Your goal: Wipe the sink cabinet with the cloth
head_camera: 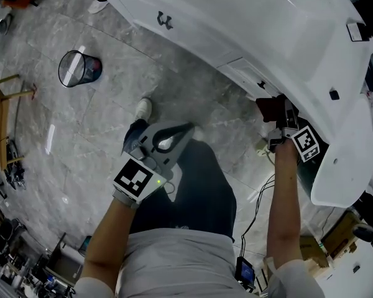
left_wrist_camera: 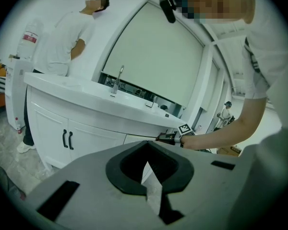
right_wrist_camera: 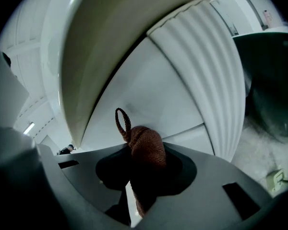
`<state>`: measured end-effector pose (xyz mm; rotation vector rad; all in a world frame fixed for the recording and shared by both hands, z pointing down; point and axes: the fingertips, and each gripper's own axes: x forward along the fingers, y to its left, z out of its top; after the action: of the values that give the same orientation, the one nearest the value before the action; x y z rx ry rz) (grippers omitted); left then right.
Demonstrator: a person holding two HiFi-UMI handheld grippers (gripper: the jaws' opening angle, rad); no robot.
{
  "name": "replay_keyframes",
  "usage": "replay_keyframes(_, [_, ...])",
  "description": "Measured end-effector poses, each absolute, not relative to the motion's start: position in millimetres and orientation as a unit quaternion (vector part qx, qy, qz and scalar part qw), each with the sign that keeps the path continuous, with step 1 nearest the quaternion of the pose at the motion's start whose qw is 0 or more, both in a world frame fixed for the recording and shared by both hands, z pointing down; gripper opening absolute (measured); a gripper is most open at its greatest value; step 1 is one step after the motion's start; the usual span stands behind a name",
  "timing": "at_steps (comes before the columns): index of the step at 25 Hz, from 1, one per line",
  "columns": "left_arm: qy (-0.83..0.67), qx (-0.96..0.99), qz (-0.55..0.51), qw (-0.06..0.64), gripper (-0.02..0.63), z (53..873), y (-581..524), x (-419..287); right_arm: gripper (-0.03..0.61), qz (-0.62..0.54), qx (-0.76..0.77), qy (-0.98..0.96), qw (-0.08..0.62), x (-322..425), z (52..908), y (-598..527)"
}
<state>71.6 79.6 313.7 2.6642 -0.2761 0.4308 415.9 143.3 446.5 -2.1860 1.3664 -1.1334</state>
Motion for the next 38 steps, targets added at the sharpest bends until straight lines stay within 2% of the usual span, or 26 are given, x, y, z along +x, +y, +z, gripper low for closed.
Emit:
replay_keyframes(15, [-0.096, 0.958, 0.154, 0.22, 0.011, 313, 92, 73, 0.101, -0.393, -0.804, 0.429, 0.121, 451, 448, 194])
replay_keyframes(28, [-0.095, 0.959, 0.146, 0.225, 0.011, 301, 109, 27, 0.101, -0.376, -0.84, 0.384, 0.078, 458, 451, 197])
replay_keyframes(38, [-0.116, 0.951, 0.138, 0.252, 0.011, 332, 123, 63, 0.101, -0.378, -0.844, 0.37, 0.092, 457, 460, 202])
